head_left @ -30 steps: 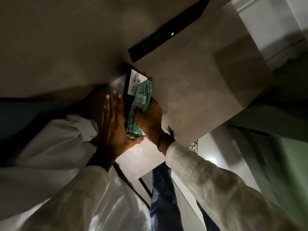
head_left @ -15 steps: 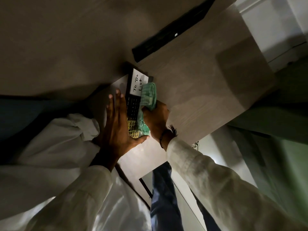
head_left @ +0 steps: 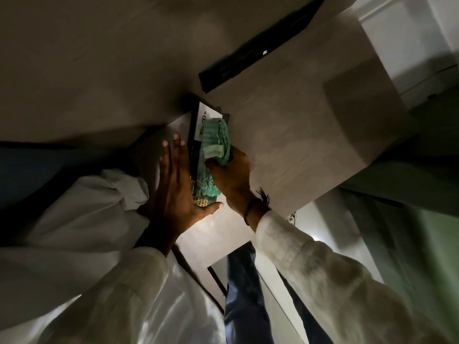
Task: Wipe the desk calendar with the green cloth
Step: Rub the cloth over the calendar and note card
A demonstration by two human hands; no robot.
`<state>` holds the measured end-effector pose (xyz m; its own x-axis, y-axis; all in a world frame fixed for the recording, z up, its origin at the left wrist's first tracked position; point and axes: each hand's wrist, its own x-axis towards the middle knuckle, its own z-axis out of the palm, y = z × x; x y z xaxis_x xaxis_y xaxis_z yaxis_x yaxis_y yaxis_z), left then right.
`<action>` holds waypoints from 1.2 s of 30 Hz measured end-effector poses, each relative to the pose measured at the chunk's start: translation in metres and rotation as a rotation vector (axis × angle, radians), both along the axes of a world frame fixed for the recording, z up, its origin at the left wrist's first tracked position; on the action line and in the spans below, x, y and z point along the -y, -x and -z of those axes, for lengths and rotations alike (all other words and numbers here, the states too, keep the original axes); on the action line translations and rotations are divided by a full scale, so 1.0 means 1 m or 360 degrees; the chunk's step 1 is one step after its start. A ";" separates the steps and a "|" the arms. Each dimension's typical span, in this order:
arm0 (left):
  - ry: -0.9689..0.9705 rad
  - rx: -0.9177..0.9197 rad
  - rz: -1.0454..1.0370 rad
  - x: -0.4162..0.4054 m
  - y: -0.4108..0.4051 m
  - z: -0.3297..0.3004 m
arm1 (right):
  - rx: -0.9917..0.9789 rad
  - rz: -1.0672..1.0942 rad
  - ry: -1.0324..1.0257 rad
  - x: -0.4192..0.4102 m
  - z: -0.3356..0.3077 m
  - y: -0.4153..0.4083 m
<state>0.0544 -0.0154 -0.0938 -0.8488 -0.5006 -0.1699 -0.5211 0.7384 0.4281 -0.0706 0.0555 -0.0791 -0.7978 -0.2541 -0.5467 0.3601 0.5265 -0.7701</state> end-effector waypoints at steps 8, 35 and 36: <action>0.0045 0.0001 -0.0008 -0.001 0.001 0.002 | 0.0134 -0.0041 0.0094 0.001 -0.001 0.009; 0.0049 0.0001 -0.0050 -0.003 0.000 0.001 | 0.0001 -0.0064 0.0036 0.001 0.001 0.006; 0.0043 0.0032 -0.0043 -0.002 0.000 0.001 | -0.0009 -0.0070 0.0016 -0.001 0.002 0.006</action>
<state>0.0546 -0.0131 -0.0951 -0.8316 -0.5279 -0.1728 -0.5492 0.7350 0.3976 -0.0766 0.0563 -0.0813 -0.7888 -0.2943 -0.5397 0.3327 0.5339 -0.7773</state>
